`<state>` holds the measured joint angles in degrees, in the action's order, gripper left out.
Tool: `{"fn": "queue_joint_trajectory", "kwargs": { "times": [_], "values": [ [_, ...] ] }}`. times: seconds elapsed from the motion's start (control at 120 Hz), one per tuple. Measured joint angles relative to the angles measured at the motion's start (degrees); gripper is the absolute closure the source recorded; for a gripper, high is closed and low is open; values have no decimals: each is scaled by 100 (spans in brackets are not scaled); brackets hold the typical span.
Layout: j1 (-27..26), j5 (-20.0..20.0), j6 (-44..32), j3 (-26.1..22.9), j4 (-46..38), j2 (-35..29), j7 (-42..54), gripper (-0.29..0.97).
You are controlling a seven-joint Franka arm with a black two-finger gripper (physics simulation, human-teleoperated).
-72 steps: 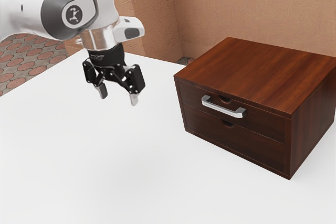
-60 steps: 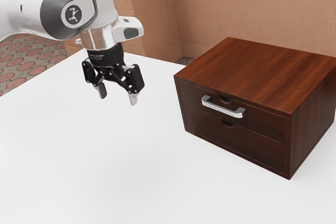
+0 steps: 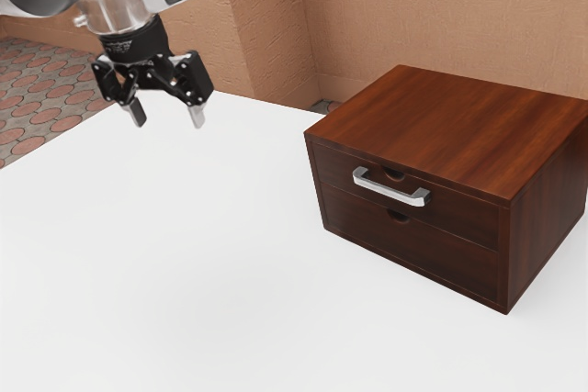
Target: Pull the drawer handle with one arm to open the drawer
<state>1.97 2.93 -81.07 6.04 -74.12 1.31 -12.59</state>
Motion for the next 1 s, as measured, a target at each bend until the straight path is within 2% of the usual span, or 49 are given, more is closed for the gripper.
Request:
{"fn": "queue_joint_trajectory", "kwargs": {
  "times": [0.133,0.217,0.392,0.567,0.85,1.0],
  "values": [
    [-177,-25,22,5,1,3,-338,0],
    [-317,-291,-113,4,-36,4,-734,0],
    [-680,-542,-375,-6,-119,10,-2273,0],
    [-1075,-619,-822,-1,-479,-2,-3679,0],
    [-1607,-591,-2157,11,-1768,-303,-5249,0],
    [-1523,-622,-2785,14,-2162,-370,-5834,0]
  ]
}}
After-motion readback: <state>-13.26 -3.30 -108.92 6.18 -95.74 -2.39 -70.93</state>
